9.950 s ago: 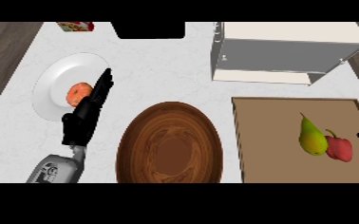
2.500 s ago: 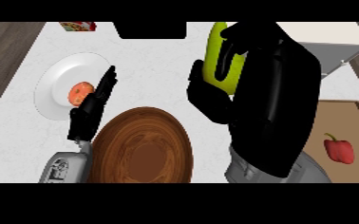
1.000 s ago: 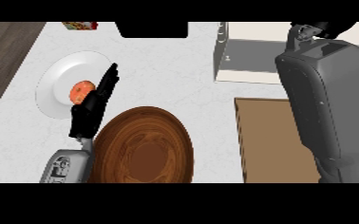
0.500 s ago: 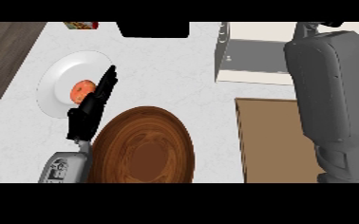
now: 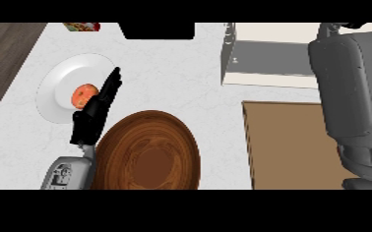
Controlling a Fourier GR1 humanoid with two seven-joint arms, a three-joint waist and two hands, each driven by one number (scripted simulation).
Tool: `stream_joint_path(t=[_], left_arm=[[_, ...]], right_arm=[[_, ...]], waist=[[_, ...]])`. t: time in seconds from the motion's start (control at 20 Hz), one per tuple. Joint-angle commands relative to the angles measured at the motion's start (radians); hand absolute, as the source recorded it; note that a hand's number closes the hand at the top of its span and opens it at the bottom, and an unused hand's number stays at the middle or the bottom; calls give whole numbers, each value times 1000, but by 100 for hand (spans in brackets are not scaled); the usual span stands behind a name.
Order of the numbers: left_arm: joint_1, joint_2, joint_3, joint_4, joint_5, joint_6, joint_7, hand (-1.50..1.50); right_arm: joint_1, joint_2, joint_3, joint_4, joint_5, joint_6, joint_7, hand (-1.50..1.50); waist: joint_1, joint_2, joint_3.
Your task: Pick the pear from the tray and place it in the tiered shelf
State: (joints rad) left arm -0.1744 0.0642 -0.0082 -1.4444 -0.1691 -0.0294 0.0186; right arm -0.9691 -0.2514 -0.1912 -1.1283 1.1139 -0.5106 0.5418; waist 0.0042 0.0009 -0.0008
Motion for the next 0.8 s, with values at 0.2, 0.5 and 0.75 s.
stream_joint_path(t=[0.2, 0.5, 0.75], left_arm=[[33, -28, -35, -77, -14, 17, 57, 0], [10, -7, 1, 33, 6, -11, -48, 0], [9, -11, -6, -29, 1, -1, 36, 0]], right_arm=[[72, -31, -9, -50, 168, 34, 220, -150], [37, -24, -62, -24, 21, -65, 137, -150], [130, -9, -51, -197, -87, -18, 123, -150]], waist=[[-4, -4, 1], [5, 1, 1], [-2, -2, 1]])
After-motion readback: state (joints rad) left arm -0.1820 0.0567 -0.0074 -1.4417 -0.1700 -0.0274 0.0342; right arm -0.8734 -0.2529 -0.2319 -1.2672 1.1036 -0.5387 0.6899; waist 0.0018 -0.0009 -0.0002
